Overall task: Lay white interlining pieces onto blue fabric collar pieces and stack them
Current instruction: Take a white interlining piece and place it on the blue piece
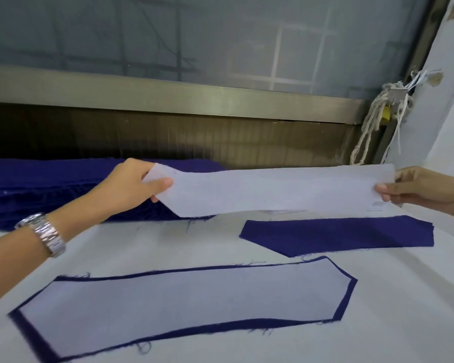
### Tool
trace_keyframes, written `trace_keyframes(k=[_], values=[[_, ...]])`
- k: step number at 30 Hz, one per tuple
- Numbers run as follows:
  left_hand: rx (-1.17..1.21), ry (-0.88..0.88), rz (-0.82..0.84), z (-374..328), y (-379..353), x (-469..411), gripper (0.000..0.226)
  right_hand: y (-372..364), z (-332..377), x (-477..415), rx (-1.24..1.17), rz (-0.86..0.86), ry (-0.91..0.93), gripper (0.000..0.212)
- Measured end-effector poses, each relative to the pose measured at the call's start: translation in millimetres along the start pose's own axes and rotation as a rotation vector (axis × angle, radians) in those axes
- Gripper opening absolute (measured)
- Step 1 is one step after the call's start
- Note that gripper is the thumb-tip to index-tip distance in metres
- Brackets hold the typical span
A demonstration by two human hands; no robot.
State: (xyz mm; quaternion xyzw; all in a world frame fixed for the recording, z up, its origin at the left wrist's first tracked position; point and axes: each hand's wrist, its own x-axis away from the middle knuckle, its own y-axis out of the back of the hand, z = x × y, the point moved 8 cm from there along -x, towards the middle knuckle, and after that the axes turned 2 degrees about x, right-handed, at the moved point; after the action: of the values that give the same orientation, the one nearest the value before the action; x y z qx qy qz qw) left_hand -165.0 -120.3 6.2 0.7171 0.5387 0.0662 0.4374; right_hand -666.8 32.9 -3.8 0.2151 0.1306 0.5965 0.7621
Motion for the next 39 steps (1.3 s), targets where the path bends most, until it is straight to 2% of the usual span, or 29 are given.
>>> trace_keyframes(k=[2,4,9,11,14,16,18,26,32,39], values=[[-0.025,0.055,0.025,13.2,10.6,20.1,0.036,-19.7,6.2,5.3,0.021,0.019,-0.021,0.024],[-0.007,0.132,0.055,27.1,19.2,38.7,0.020,-36.4,3.6,9.3,0.056,0.047,-0.097,0.024],[-0.011,0.219,0.138,51.5,38.9,75.5,0.014,-69.8,-6.4,11.6,0.267,0.146,-0.197,0.048],[0.063,0.302,0.205,63.1,45.0,88.1,0.022,-80.3,-8.2,12.9,0.307,0.199,-0.202,0.060],[0.147,0.364,0.384,75.8,47.6,108.2,0.051,-97.6,-11.8,17.5,0.380,0.317,-0.181,0.071],[0.145,0.396,0.476,85.0,47.8,120.4,0.069,-107.9,-16.6,21.7,0.434,0.366,-0.168,0.067],[0.115,0.446,0.538,94.8,46.2,130.2,0.076,-115.1,-19.5,25.0,0.484,0.382,-0.146,0.064],[0.063,0.572,0.624,111.1,33.9,144.4,0.048,-141.3,-25.3,42.6,0.575,0.513,-0.147,0.057],[0.008,0.589,0.708,118.4,26.2,151.5,0.061,-150.6,-24.9,49.5,0.511,0.579,-0.195,0.051],[-0.007,0.601,0.727,121.1,25.3,152.9,0.077,-147.7,-29.1,47.6,0.539,0.565,-0.187,0.048]])
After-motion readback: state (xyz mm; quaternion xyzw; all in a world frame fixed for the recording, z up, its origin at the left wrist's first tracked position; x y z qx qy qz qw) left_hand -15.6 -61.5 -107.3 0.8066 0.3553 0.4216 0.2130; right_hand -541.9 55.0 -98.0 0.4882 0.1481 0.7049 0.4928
